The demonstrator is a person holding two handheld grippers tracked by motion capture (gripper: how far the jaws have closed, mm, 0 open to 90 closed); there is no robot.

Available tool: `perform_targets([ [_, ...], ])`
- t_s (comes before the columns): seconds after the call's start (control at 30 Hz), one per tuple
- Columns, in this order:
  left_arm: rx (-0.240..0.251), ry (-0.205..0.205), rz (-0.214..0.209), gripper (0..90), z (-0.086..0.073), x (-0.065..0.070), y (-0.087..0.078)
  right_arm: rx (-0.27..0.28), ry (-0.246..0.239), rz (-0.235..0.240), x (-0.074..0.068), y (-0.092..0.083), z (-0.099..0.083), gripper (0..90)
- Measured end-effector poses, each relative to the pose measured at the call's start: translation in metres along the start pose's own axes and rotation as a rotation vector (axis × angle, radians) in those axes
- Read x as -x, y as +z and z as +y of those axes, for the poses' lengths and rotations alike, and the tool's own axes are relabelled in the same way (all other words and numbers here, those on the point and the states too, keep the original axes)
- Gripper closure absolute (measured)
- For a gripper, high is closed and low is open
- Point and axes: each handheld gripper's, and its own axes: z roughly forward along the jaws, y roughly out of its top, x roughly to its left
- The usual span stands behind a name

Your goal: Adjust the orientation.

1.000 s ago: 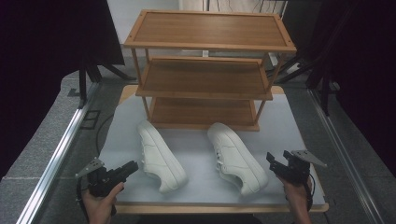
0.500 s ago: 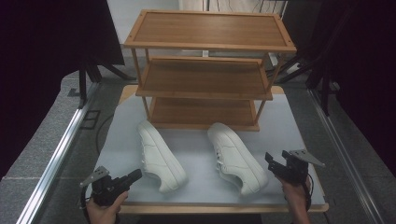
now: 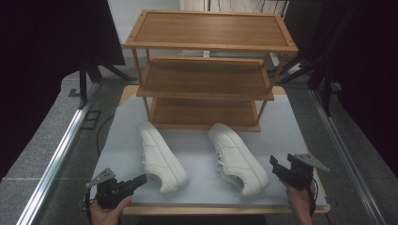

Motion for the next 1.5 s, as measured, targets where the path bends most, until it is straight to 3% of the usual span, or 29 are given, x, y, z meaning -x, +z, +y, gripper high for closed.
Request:
perform_targets([
  [0.27,-0.045,0.018,-0.009,90.0,-0.002,0.004,0.007,-0.01,0.0,-0.013,0.0,0.0,-0.003,29.4],
  [0.67,-0.068,0.019,-0.013,90.0,-0.004,0.007,0.016,-0.021,-0.009,-0.01,-0.002,0.003,-0.005,29.3],
  [0.8,-0.067,0.017,-0.013,90.0,-0.003,0.008,0.018,-0.014,-0.004,-0.011,0.0,0.001,-0.004,29.4],
  [0.97,-0.069,0.016,-0.022,89.9,0.0,0.008,0.023,0.033,0.019,-0.018,0.002,-0.006,0.0,30.1],
  [1.5,-0.093,0.033,-0.036,89.9,0.009,0.013,0.042,0.055,0.046,-0.019,0.005,-0.009,0.002,30.9],
])
